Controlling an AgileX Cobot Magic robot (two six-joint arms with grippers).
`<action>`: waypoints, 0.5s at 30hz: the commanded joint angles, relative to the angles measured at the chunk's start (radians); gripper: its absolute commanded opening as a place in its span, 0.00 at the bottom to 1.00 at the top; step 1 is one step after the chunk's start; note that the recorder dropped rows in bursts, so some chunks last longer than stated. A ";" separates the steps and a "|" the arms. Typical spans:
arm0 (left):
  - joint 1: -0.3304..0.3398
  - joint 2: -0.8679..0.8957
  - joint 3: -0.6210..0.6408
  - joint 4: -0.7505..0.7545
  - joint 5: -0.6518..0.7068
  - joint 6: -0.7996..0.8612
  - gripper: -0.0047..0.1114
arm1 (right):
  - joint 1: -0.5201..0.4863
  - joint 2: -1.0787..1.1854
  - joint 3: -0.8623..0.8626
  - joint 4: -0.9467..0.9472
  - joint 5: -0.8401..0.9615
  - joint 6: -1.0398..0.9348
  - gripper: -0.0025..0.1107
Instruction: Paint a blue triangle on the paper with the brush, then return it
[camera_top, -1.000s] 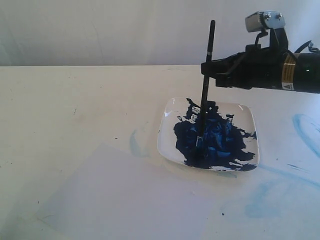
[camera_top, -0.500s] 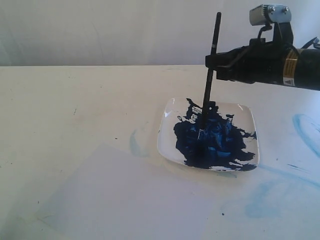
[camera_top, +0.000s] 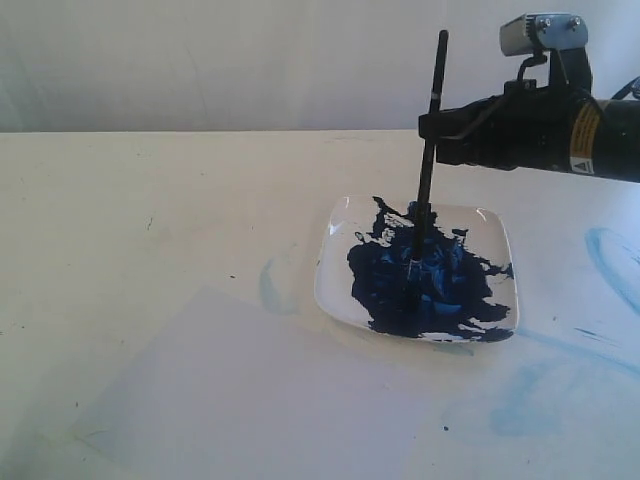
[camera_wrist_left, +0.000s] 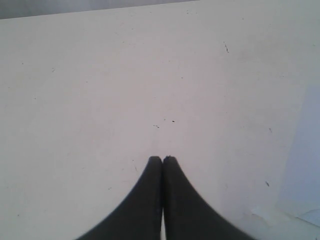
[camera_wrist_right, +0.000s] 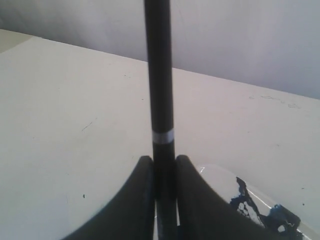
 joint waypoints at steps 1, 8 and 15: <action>0.003 -0.004 0.005 -0.004 -0.002 -0.001 0.04 | -0.002 -0.050 -0.017 0.006 0.010 -0.015 0.02; 0.003 -0.004 0.005 -0.004 -0.002 -0.001 0.04 | -0.002 -0.187 -0.019 0.035 0.003 0.049 0.02; 0.003 -0.004 0.005 -0.004 -0.002 -0.001 0.04 | -0.002 -0.373 0.004 -0.086 0.077 0.207 0.02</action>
